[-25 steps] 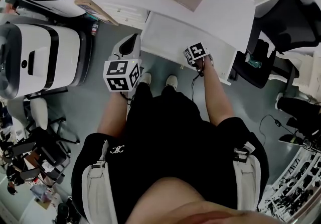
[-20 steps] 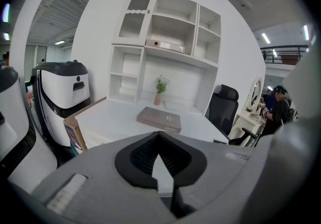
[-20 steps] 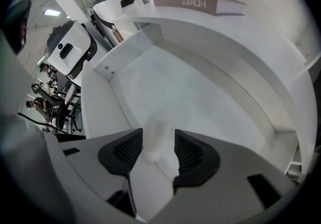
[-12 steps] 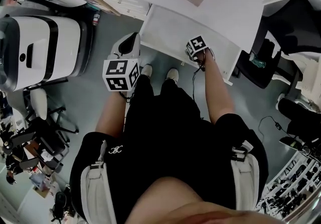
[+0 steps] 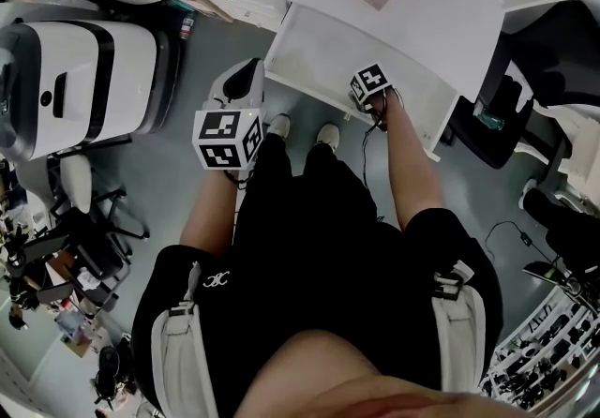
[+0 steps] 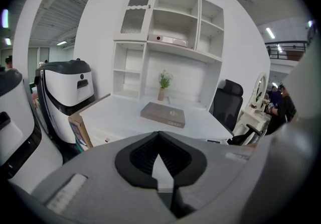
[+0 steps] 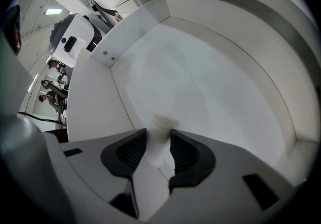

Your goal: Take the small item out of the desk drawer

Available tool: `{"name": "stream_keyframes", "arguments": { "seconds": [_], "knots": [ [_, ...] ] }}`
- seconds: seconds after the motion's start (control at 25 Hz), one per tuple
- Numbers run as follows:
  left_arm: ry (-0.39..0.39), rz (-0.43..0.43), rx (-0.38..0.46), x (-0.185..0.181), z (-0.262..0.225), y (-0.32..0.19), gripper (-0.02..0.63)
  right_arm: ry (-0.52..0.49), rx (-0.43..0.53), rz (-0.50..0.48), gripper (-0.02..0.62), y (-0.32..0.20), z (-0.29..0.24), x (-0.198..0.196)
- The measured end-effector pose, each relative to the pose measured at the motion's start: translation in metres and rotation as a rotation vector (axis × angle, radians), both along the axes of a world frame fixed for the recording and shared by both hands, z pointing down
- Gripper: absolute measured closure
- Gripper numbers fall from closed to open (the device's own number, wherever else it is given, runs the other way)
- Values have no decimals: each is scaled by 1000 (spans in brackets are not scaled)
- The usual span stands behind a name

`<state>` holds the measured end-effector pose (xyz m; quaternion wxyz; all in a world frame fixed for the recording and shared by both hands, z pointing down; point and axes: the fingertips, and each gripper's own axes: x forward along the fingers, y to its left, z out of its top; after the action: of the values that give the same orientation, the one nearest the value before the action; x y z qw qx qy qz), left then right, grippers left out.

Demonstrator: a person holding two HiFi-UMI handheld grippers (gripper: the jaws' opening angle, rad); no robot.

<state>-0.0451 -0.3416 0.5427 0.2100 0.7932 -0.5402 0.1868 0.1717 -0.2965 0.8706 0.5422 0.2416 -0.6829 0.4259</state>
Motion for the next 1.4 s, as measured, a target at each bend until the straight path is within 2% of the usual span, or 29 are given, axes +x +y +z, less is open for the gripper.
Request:
{"name": "stream_keyframes", "arguments": {
  "seconds": [0.4,0.52,0.88,1.4],
  "knots": [
    [-3,12,-1,-6,-1,3,592,-27,-15,16,468,5,4,-6],
    [0,14,1,-8,-2,4,592,-19,21,-14,479,2,-1,-6],
    [18,65,41,4,-18,6,592,-36,229,30,486,-18,-52,-1],
    [46,200,112,34,-51,13,592,-113,637,243,491,-37,-194,1]
  ]
}}
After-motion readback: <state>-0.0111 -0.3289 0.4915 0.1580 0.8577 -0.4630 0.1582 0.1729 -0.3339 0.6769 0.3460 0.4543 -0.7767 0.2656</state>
